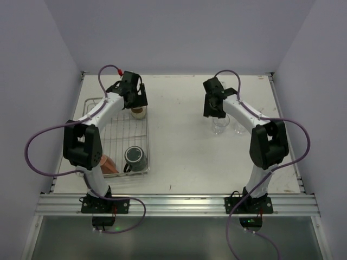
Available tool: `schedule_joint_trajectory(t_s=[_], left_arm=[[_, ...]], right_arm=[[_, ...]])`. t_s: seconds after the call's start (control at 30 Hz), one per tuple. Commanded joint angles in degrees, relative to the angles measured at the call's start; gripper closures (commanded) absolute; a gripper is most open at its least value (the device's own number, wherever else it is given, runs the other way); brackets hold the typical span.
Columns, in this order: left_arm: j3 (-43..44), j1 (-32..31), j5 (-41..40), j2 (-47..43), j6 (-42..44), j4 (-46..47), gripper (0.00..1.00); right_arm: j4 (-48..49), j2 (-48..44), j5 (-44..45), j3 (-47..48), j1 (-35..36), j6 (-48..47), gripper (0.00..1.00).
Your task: Unload the cups from the dish rack
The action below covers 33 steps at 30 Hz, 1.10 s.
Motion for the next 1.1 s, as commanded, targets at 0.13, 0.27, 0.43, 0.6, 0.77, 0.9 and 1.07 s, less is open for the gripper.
schedule_joint_trajectory(t_s=[0.13,0.27,0.43,0.6,0.77,0.9,1.07], left_arm=[[3.1,0.4,1.9,1.5,2.0,2.4,0.00],[4.9,0.4,1.6,4.5,2.1,1.7,0.00],[6.3,0.5,1.3,6.8,2.2,1.7,0.00],[7.2,0.6,0.9,7.8,2.2,1.6,0.02],[6.3,0.8,2.1,6.4,2.5,3.7,0.44],[6.1,0.7,2.5,5.0,2.6,3.6,0.97],[4.8,0.8,1.9,-0.4,2.4,3.1,1.00]], right_arm=[[1.7,-6.8,-0.6,-1.2,0.1,-0.5,0.46],[2.0,-8.5,-0.6,-1.8,0.1,-0.6,0.45],[1.8,-10.4,-0.6,-2.6,0.1,-0.9,0.44],[2.7,-12.6,-1.3,-3.7,0.1,-0.9,0.44],[3.1,-13.6,-1.6,-4.6,0.1,-0.8,0.46],[2.9,-14.8,-1.3,-4.9,0.1,-0.5,0.46],[1.7,-16.8,-1.3,-3.9,0.3,-0.4,0.44]])
